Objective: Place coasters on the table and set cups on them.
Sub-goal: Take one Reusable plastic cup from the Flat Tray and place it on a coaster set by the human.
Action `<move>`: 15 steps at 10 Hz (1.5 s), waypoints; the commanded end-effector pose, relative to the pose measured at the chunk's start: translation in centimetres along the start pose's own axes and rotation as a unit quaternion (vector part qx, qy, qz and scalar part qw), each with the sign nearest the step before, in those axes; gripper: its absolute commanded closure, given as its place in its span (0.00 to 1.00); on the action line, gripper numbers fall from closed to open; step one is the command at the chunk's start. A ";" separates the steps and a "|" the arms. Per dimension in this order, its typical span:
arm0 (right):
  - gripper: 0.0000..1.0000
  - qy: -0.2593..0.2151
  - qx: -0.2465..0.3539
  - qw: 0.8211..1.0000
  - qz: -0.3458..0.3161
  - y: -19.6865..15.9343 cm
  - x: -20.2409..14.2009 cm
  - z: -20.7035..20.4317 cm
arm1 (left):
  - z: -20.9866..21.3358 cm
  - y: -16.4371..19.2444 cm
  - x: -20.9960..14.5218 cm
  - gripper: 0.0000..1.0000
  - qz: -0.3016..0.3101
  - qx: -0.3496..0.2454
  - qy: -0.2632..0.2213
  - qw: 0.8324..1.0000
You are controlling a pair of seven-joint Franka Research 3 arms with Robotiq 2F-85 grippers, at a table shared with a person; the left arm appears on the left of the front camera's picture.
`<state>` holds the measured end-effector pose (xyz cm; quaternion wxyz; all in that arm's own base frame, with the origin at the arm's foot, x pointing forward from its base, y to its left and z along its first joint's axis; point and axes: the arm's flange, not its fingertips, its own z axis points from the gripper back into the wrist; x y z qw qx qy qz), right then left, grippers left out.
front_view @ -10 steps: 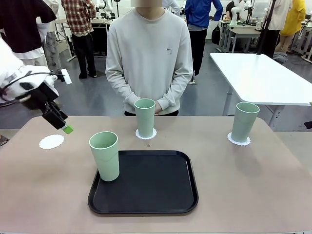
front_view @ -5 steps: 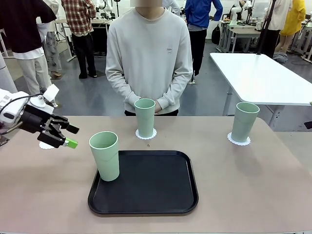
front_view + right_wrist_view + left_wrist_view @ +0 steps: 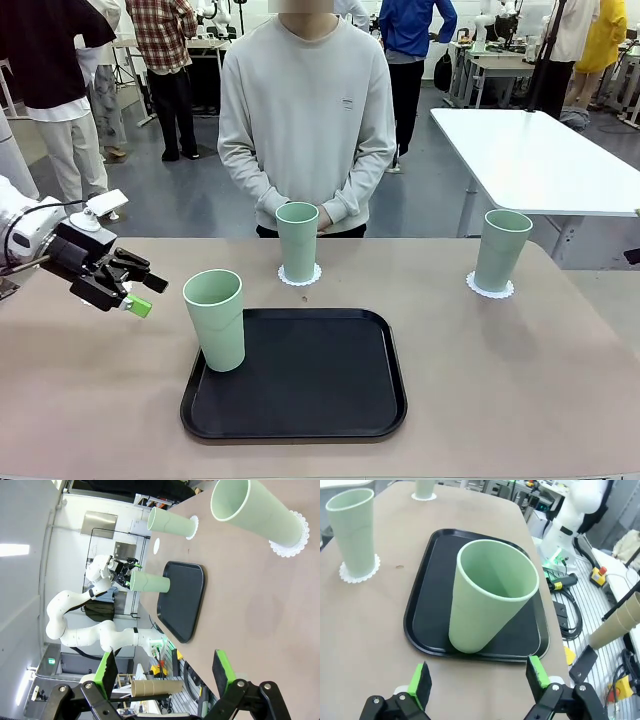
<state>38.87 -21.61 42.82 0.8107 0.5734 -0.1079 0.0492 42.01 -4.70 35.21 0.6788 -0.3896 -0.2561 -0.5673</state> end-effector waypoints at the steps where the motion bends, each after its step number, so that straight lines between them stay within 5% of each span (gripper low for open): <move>1: 0.00 -0.001 0.000 1.000 0.001 0.0 0.0 0.1 | 0.3 -0.5 0.0 0.00 -0.062 -0.018 0.006 0.998; 2: 0.00 -0.001 0.000 1.000 0.001 0.0 0.0 0.1 | 0.0 0.0 0.0 0.00 0.000 0.000 0.000 1.000; 5: 0.00 -0.001 0.000 1.000 0.001 0.0 0.0 0.1 | 0.0 0.0 0.0 0.00 0.000 0.000 0.000 1.000; 6: 0.00 -0.001 0.000 1.000 0.001 0.0 0.0 0.1 | 0.1 0.0 -0.1 0.00 -0.015 -0.004 0.005 1.000; 8: 0.00 -0.001 0.000 1.000 0.001 0.0 0.0 0.1 | -0.7 -0.2 -1.3 0.00 -0.140 0.008 -0.067 0.988; 10: 0.00 -0.001 0.000 1.000 0.001 0.0 0.0 0.1 | -2.0 0.1 -2.5 0.00 -0.180 0.005 -0.098 0.979; 15: 0.00 -0.001 0.000 1.000 0.001 0.0 0.0 0.1 | -4.2 1.7 -3.8 0.00 -0.114 0.009 -0.109 0.987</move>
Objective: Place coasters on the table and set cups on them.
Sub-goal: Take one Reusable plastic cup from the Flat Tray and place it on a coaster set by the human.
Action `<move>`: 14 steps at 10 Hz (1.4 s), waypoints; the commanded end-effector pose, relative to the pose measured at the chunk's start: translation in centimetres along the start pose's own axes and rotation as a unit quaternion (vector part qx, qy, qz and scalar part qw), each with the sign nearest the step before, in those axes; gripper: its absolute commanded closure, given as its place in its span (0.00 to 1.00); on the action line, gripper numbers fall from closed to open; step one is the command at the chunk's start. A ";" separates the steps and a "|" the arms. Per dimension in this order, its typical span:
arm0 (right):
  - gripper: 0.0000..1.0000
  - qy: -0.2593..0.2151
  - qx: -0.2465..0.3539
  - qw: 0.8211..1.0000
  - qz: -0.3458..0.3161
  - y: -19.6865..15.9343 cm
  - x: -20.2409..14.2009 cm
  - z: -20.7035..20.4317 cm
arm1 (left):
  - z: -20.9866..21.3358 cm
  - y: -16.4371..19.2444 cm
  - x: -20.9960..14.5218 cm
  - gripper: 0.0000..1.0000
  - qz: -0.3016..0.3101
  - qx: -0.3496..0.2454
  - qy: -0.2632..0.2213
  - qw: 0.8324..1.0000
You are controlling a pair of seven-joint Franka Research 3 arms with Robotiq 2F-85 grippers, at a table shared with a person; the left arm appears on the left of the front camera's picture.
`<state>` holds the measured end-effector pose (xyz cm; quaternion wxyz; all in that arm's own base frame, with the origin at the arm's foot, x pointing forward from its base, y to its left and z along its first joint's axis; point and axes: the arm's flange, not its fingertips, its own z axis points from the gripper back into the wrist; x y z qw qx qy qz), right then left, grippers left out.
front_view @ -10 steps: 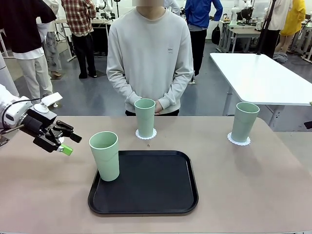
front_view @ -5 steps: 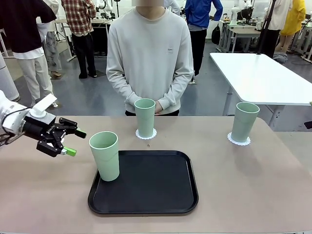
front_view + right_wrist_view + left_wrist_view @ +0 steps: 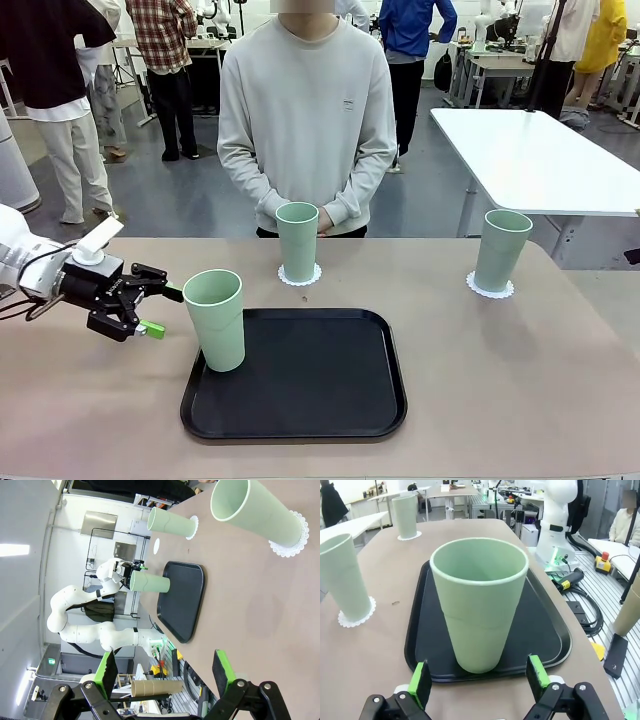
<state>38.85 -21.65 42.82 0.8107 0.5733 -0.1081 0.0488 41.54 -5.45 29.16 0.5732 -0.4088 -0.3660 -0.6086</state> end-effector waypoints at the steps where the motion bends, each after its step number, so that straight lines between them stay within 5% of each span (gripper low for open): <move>1: 0.00 0.000 0.000 1.000 0.001 0.1 0.0 0.0 | -0.5 1.2 0.2 0.00 0.014 0.015 -0.018 1.000; 14: 0.00 0.000 0.000 1.000 0.001 0.1 0.0 0.0 | -4.8 2.0 -1.6 0.00 -0.016 -0.052 -0.082 0.995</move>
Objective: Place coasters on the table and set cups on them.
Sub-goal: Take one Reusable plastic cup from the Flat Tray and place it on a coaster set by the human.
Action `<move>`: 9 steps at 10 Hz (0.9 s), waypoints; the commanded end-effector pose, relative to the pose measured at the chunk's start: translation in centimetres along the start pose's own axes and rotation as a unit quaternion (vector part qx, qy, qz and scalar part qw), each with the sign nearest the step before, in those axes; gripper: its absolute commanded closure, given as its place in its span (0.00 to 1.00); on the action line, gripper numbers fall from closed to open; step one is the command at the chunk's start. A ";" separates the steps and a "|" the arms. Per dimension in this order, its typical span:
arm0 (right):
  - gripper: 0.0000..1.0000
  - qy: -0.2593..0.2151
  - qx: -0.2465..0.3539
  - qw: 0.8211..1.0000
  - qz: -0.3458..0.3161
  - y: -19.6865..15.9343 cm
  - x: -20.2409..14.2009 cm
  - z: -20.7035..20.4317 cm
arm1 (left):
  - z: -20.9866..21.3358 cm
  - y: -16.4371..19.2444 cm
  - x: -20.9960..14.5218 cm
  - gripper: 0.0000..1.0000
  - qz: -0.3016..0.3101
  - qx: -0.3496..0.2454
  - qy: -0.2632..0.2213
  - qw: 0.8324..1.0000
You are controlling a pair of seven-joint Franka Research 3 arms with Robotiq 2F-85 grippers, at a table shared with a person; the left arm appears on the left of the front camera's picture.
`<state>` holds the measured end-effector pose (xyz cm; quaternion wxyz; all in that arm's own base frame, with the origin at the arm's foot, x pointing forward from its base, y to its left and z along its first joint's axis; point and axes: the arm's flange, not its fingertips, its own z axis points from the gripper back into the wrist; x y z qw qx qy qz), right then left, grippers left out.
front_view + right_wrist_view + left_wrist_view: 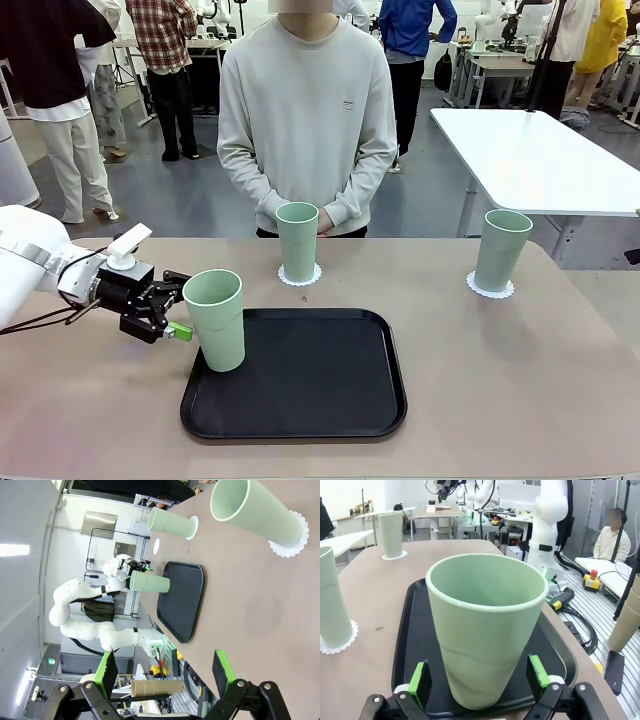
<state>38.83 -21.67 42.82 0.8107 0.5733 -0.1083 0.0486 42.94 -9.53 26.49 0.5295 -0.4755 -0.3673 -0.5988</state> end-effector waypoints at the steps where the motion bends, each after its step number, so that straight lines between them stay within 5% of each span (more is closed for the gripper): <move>1: 0.00 0.000 0.000 1.000 0.001 0.1 0.0 0.0 | -0.2 0.2 -1.2 0.00 -0.017 -0.006 -0.023 1.000; 9: 0.00 0.000 0.000 1.000 0.001 0.1 0.0 0.0 | -2.7 1.8 -2.4 0.00 -0.030 -0.030 -0.036 0.998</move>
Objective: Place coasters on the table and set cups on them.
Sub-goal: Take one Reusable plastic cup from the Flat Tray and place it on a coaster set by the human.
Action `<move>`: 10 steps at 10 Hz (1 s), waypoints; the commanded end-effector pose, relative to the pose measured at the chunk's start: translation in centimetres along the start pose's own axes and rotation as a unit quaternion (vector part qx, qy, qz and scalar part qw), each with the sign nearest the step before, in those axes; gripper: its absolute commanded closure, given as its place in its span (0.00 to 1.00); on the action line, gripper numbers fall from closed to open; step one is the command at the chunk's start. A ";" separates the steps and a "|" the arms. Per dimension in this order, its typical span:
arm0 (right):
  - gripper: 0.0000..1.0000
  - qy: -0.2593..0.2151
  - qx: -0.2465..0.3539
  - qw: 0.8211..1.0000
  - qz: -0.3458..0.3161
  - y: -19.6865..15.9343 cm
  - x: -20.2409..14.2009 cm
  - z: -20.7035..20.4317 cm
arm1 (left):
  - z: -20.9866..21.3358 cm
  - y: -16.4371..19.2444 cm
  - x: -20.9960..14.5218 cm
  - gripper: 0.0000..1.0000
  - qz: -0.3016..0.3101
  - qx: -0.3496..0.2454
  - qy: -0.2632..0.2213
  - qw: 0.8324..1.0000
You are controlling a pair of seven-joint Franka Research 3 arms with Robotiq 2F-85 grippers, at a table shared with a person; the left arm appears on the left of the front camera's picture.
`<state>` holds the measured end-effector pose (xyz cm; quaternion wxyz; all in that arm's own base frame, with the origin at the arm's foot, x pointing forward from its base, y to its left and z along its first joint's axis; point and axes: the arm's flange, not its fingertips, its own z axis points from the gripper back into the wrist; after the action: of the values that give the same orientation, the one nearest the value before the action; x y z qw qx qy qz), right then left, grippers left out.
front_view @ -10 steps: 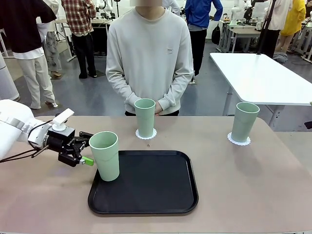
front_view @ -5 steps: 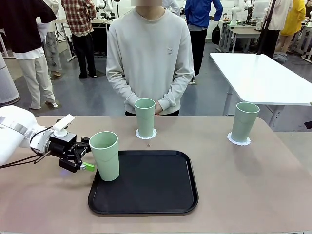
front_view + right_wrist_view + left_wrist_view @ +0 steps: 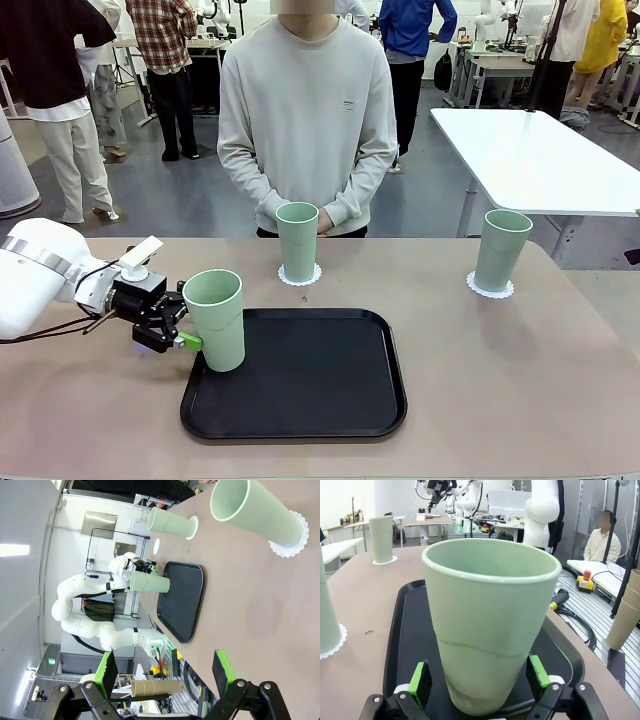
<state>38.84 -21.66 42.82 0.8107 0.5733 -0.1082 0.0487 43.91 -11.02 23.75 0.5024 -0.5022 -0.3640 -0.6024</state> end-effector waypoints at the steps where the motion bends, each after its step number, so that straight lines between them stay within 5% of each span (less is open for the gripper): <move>1: 0.00 0.000 0.000 1.000 0.001 0.1 0.0 0.0 | -1.1 0.5 -0.3 0.00 -0.025 -0.005 -0.012 1.000; 8: 0.00 0.000 0.000 1.000 0.001 0.1 0.0 0.0 | -3.4 0.6 -0.2 0.04 -0.038 -0.035 -0.005 0.999; 9: 0.00 0.000 0.000 1.000 0.001 0.1 0.0 0.0 | -3.2 0.6 -0.3 0.60 -0.045 -0.039 -0.002 0.998; 10: 0.00 0.000 0.000 1.000 0.001 0.1 0.0 0.0 | -3.0 0.6 -0.3 0.64 -0.046 -0.038 -0.001 0.998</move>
<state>38.84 -21.65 42.82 0.8108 0.5732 -0.1081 0.0488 43.59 -14.11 23.06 0.4705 -0.5134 -0.3551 -0.6237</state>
